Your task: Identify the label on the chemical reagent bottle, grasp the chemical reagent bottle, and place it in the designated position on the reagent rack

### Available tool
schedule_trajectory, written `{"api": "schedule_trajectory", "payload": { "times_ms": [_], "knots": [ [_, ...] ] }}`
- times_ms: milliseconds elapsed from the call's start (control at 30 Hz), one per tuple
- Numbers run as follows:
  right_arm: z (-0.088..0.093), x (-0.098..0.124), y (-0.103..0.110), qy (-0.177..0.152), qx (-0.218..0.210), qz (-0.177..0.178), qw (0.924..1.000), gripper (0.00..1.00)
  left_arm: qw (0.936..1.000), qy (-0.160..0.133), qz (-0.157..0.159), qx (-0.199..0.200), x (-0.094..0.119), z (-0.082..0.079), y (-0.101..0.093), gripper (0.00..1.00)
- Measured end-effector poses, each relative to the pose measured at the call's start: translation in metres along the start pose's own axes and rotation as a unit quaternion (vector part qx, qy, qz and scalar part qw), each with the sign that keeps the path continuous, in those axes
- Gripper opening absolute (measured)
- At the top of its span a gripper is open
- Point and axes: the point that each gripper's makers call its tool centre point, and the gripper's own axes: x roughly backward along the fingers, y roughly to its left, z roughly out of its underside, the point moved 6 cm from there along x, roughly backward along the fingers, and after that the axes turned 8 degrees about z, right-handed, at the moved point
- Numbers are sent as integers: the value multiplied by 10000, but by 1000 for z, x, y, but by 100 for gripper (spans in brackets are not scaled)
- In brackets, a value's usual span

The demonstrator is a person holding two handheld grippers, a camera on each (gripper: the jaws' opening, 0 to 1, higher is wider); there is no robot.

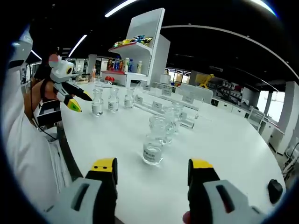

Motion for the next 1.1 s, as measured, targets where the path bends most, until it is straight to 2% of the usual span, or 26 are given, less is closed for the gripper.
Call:
{"api": "schedule_trajectory", "payload": {
  "times_ms": [433, 600, 733, 1100],
  "knots": [
    [2, -5, -2, -63, -123, 6, 9999, 74, 10000, 6, -43, -53, 2, -1, 2, 61],
    [-1, -7, 1, -145, -125, -30, 9998, 78, 10000, 14, -74, -52, 3, -1, 4, 61],
    [-7, -9, 6, -327, -100, -125, 9993, 84, 9999, 55, -33, -84, 2, 0, 2, 61],
    [-10, -19, 10, -426, -182, -114, 9989, 86, 10000, 64, -21, -65, 2, 2, 2, 61]
  ]
}}
